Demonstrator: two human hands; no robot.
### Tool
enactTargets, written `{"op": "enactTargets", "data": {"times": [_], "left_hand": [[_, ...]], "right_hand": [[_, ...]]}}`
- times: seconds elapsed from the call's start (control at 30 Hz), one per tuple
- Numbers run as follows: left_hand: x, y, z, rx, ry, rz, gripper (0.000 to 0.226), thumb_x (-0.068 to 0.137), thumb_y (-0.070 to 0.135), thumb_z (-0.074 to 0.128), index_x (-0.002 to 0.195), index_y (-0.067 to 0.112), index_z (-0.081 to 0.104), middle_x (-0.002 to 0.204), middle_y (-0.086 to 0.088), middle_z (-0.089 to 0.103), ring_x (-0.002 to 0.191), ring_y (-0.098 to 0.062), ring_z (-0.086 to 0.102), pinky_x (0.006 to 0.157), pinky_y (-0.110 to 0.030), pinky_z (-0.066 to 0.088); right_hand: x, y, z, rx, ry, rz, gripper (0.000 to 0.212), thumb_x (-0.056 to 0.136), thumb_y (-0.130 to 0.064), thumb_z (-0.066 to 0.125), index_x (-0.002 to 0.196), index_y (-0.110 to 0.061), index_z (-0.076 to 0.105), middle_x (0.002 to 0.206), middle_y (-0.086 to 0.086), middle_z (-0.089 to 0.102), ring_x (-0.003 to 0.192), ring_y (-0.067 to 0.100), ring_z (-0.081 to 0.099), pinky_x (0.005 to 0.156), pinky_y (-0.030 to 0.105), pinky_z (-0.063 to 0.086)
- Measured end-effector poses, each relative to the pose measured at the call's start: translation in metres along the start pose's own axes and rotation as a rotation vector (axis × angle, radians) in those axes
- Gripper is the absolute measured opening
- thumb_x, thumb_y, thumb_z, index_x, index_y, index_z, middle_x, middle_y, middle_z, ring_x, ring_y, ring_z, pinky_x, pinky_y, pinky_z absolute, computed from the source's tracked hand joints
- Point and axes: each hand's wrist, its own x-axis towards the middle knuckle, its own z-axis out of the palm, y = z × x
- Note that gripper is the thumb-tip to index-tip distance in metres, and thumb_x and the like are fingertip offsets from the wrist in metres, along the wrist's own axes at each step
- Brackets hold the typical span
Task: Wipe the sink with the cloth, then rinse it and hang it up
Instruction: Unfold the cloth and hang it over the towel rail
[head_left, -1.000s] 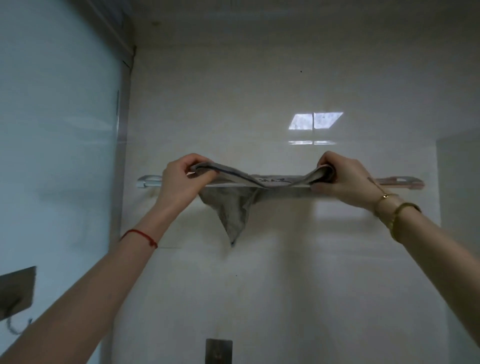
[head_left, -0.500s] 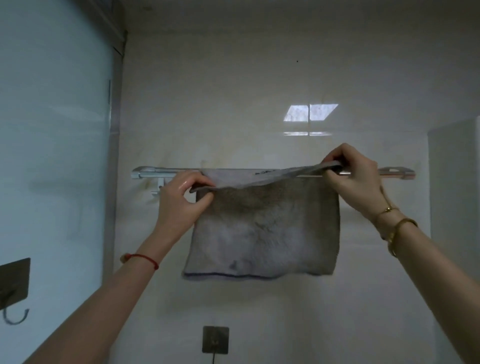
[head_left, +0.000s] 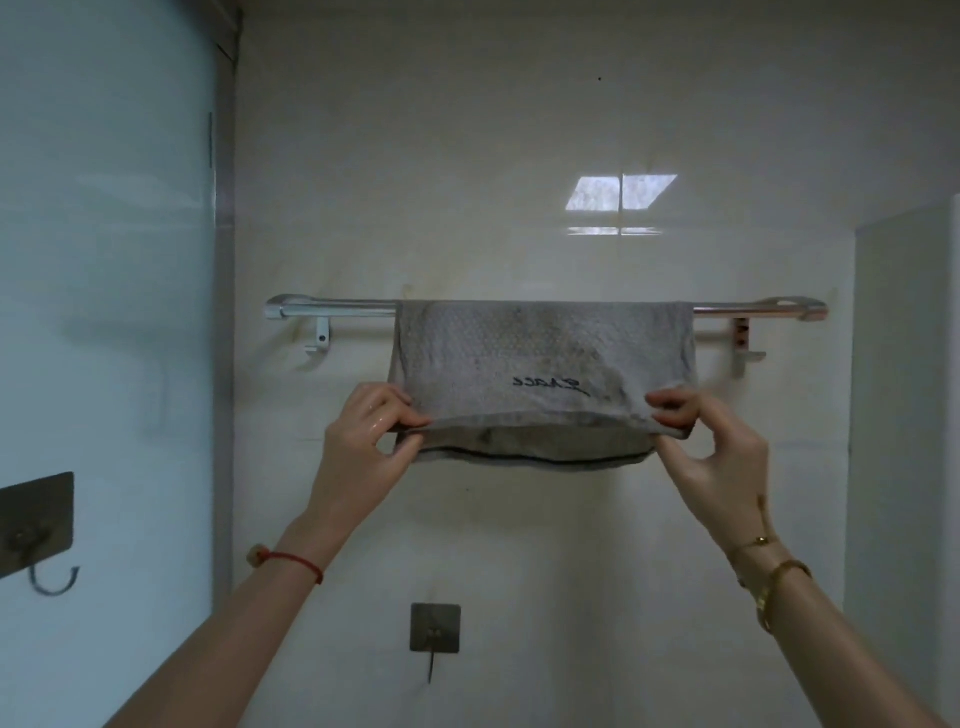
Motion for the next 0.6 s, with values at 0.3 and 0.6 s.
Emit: {"op": "enactTargets", "data": {"times": [0.3, 0.6], "left_hand": [[-0.002, 0.023, 0.015, -0.387, 0.253, -0.534, 0.026, 0.085, 0.008, 0.076, 0.106, 0.004, 0.061, 0.097, -0.004, 0.064, 0.094, -0.010, 0.062, 0.084, -0.016, 0.053], [0.010, 0.000, 0.033, -0.585, 0.029, -1.080, 0.024, 0.086, 0.009, 0.075, 0.107, 0.003, 0.066, 0.098, -0.011, 0.069, 0.069, -0.005, 0.066, 0.054, -0.012, 0.054]], "right_hand": [[-0.002, -0.003, 0.004, 0.420, 0.076, 0.368, 0.006, 0.092, -0.004, 0.059, 0.095, -0.008, 0.063, 0.106, 0.004, 0.067, 0.096, 0.013, 0.065, 0.088, 0.028, 0.053], [0.010, 0.025, 0.011, 0.386, 0.032, 0.807, 0.040, 0.082, 0.001, 0.069, 0.118, -0.001, 0.052, 0.095, 0.001, 0.059, 0.083, 0.013, 0.059, 0.072, 0.019, 0.049]]}}
